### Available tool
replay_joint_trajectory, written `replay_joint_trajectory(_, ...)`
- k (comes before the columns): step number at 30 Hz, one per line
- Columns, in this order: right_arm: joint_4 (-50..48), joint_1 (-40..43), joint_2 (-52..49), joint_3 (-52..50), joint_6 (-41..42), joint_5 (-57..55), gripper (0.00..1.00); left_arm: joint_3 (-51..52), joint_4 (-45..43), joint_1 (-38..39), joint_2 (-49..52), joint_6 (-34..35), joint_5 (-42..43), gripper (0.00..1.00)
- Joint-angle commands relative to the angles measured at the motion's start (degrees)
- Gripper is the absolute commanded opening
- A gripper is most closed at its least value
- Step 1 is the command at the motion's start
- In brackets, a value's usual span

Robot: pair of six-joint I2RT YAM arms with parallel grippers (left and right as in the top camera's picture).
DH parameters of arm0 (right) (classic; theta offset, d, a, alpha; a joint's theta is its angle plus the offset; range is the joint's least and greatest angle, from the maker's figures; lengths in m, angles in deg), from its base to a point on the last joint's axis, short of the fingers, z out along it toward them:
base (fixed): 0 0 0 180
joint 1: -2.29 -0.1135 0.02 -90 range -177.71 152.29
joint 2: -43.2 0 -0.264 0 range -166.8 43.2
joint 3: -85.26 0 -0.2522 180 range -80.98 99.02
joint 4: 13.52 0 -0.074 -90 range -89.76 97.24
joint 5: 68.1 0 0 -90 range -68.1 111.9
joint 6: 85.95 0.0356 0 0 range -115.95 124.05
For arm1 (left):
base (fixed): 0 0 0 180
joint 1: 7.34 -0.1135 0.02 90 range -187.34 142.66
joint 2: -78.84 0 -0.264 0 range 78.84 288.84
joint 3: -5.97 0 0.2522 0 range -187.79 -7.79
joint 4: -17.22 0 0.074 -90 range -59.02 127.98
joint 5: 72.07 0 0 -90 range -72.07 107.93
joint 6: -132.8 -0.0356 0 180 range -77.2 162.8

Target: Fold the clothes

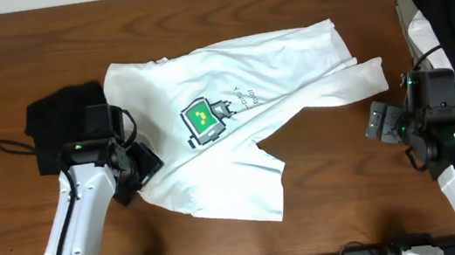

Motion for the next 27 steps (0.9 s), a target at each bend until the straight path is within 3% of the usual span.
replay_joint_trajectory(1,-0.11,0.31,-0.59,0.50,0.15,0.28,0.99,0.35,2.75,2.16,-0.31,-2.47,8.17,0.69)
replay_joint_trajectory(6,-0.11,0.31,-0.59,0.50,0.15,0.28,0.99,0.59,5.57,9.11,-0.31,-1.40,8.90,0.69)
replay_joint_trajectory(11,0.22,0.31,-0.59,0.50,0.15,0.28,0.99,3.69,5.40,14.60,-0.31,8.31,8.90,0.70)
replay_joint_trajectory(16,0.35,0.31,-0.59,0.50,0.13,0.26,0.99,9.42,3.74,15.65,-0.31,14.99,8.92,0.80)
replay_joint_trajectory(27,0.33,0.31,-0.59,0.50,0.15,0.28,0.99,19.47,-14.99,15.65,-0.09,21.20,11.28,0.81)
